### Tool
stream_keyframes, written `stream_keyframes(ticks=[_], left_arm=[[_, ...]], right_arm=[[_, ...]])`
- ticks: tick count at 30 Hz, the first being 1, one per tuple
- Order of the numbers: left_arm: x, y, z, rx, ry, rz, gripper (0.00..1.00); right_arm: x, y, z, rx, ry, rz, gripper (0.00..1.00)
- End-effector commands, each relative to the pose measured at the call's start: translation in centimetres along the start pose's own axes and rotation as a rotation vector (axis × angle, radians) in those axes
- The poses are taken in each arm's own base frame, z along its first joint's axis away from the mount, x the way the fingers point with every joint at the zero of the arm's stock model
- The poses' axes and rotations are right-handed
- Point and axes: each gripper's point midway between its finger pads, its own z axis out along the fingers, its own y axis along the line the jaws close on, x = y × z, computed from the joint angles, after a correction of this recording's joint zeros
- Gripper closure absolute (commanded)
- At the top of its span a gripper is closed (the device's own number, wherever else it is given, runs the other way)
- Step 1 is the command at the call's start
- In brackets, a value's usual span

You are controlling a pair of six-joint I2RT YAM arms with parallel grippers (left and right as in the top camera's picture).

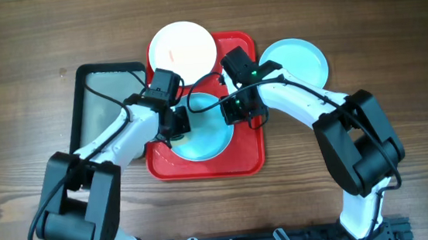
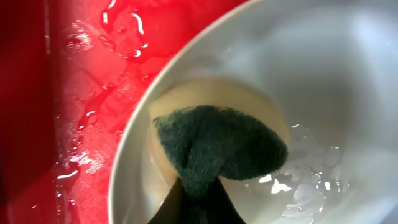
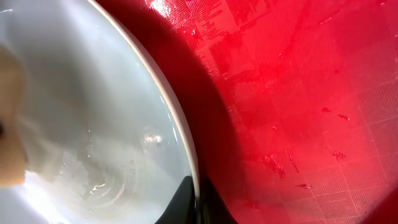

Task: Clean dirty plates on tray and stack at the side
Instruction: 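Scrub the held plate surface with the sponge in the left gripper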

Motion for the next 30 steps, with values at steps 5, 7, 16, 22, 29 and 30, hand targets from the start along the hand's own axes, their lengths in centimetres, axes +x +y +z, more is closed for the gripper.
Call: stream_keyframes(ticks=[5, 7, 16, 22, 29, 30], left_arm=[[2.2, -2.8, 1.6, 0.04, 0.064, 0.083, 0.96], [2.4, -3.3, 1.9, 0.043, 0.065, 0.099, 0.95], [3.1, -5.3, 2.2, 0.116, 0.087, 0.094, 0.96], [3.2, -6.7, 2.0, 0.187, 0.103, 0.053, 0.96], [2.9, -7.9, 1.9, 0.221, 0.087, 0.021, 0.96], [2.9, -8.1, 1.9, 0.225, 0.083, 0.026, 0.96]], right_arm=[[-0.1, 0.4, -0.3, -0.006, -0.009, -0.025, 0.96], [-0.1, 0.4, -0.3, -0.006, -0.009, -0.026, 0.96], [-0.2, 0.7, -0.3, -0.023, -0.009, -0.027, 0.96], [-0.2, 0.8, -0.3, -0.026, -0.011, -0.027, 0.96], [-0.2, 0.8, -0.3, -0.026, -0.011, -0.028, 0.96], [-0.2, 0.8, -0.3, -0.026, -0.011, -0.027, 0.96]])
